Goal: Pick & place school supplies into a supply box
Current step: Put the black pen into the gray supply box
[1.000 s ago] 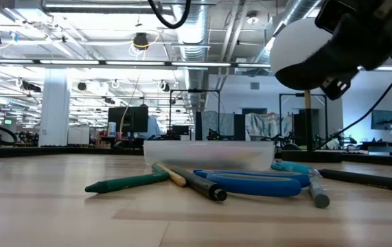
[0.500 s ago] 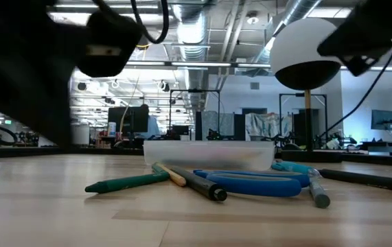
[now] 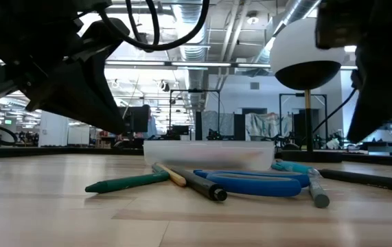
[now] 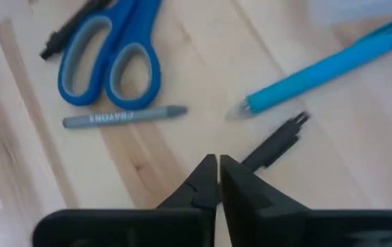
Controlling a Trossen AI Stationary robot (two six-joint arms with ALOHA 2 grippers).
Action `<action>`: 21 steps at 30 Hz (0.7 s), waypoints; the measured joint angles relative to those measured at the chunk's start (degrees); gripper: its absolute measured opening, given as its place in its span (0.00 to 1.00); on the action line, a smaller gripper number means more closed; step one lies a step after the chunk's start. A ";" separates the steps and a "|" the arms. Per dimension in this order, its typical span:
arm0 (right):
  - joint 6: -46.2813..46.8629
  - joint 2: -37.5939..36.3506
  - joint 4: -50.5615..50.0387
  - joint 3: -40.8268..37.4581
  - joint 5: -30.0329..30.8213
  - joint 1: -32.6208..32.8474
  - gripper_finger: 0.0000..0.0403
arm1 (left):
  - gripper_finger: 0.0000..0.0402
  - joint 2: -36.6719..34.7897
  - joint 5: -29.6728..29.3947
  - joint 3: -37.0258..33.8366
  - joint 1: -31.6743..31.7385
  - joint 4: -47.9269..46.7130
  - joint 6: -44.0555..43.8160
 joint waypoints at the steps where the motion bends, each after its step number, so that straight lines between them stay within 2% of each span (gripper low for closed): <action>1: 0.00 0.51 -0.26 0.74 -1.48 -0.57 0.04 | 0.00 0.00 -0.01 0.00 0.00 -0.38 -0.14; 4: 0.31 1.86 -0.73 2.50 -4.54 -2.20 0.11 | 0.00 0.00 0.05 0.00 -0.07 -1.99 -1.40; 10: 5.81 3.97 -8.85 4.95 -8.30 -4.47 0.21 | 0.00 -0.04 0.61 0.00 -0.44 -5.86 -5.07; 21: 7.30 3.99 -9.46 4.97 -9.03 -4.95 0.23 | 0.00 -0.04 0.64 0.01 -1.22 -6.27 -5.95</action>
